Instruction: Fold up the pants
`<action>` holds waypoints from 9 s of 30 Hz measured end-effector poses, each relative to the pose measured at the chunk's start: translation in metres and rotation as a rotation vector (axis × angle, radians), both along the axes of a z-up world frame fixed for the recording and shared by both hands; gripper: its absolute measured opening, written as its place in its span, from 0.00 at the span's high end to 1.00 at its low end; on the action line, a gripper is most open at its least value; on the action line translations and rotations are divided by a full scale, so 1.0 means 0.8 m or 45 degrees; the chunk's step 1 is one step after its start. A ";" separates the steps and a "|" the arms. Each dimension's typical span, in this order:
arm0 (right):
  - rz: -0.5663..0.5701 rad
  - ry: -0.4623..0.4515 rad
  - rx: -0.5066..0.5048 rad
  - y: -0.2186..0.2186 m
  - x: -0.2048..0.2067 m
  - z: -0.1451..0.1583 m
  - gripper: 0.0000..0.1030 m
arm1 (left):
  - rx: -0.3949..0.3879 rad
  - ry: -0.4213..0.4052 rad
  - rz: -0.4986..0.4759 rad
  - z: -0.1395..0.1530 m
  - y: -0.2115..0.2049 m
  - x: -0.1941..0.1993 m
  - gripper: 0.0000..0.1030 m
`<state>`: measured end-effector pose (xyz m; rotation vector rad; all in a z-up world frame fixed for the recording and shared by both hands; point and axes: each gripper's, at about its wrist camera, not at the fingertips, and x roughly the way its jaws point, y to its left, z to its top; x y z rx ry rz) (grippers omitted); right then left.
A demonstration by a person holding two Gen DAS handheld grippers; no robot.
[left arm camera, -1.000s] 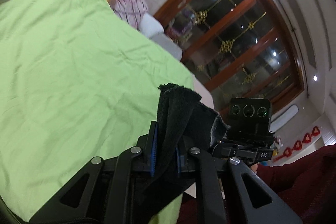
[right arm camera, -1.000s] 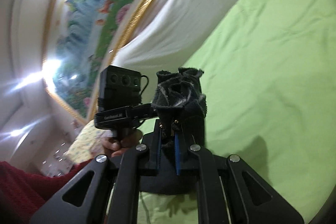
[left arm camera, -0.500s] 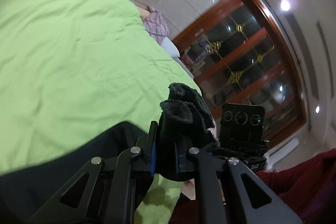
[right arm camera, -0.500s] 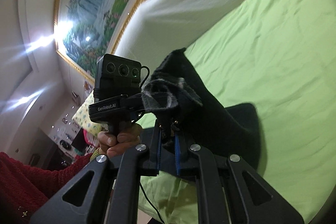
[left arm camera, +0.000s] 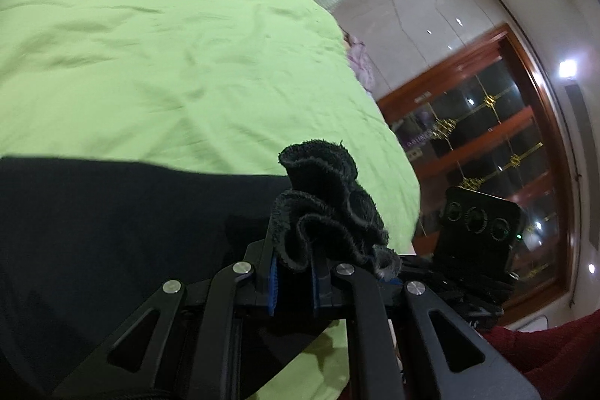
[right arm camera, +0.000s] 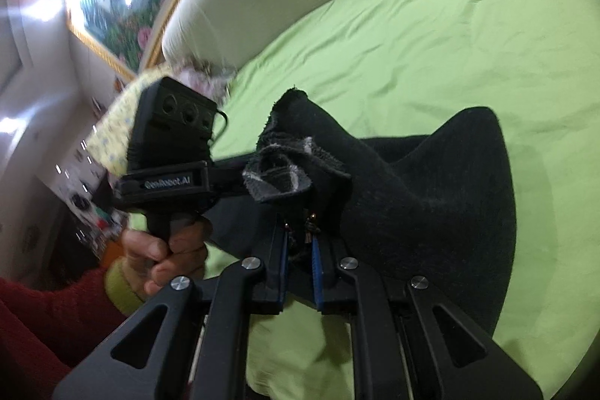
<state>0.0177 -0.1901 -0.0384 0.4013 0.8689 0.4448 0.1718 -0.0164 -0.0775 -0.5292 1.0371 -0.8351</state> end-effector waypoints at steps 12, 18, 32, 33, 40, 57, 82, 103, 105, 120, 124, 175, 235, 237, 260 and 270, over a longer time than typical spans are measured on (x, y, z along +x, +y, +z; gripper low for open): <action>0.131 0.157 -0.085 0.029 0.020 0.000 0.52 | -0.009 0.058 0.269 -0.011 0.067 -0.039 0.72; 0.217 0.198 -0.042 0.051 0.032 0.008 0.51 | -0.060 0.068 0.500 -0.005 0.124 -0.082 0.46; 0.374 0.115 -0.130 0.118 0.082 0.047 0.49 | -0.142 0.101 0.929 -0.015 0.242 -0.192 0.34; 0.390 0.112 -0.136 0.126 0.088 0.048 0.48 | -0.140 0.113 0.936 -0.017 0.249 -0.197 0.33; 0.519 0.107 -0.180 0.187 0.134 0.049 0.46 | -0.083 0.161 1.122 -0.022 0.310 -0.236 0.30; 0.833 0.229 -0.426 0.351 0.292 -0.009 0.46 | -0.087 0.405 1.410 -0.056 0.401 -0.216 0.25; 1.129 0.305 -0.401 0.430 0.307 -0.043 0.81 | -0.110 0.249 1.398 -0.066 0.403 -0.204 0.80; 0.790 -0.024 -0.075 0.206 0.224 0.107 0.81 | 0.011 -0.215 0.965 0.111 0.210 -0.204 0.83; 0.754 -0.044 -0.057 0.180 0.213 0.112 0.81 | 0.005 -0.234 0.909 0.120 0.182 -0.201 0.83; 0.472 -0.076 0.098 0.025 0.151 0.096 0.81 | 0.090 -0.236 0.592 0.128 0.022 -0.171 0.83; 0.425 -0.071 0.128 0.001 0.144 0.089 0.81 | 0.139 -0.242 0.526 0.128 -0.007 -0.155 0.83; -0.048 0.068 -0.088 -0.098 0.077 0.044 0.73 | 0.247 -0.238 0.211 0.063 -0.102 -0.125 0.38; -0.287 -0.120 -0.395 -0.035 0.008 0.081 0.68 | 0.444 -0.179 0.310 0.067 -0.053 -0.062 0.41; -0.286 -0.064 -0.440 -0.044 0.016 0.065 0.70 | 0.469 -0.093 0.353 0.042 -0.039 -0.046 0.48; -0.396 0.082 -0.255 -0.088 -0.011 0.018 0.40 | 0.432 0.118 0.555 -0.002 0.062 -0.085 0.19; -0.288 0.176 -0.036 -0.112 -0.009 -0.014 0.40 | 0.354 0.129 0.511 -0.038 0.060 -0.082 0.36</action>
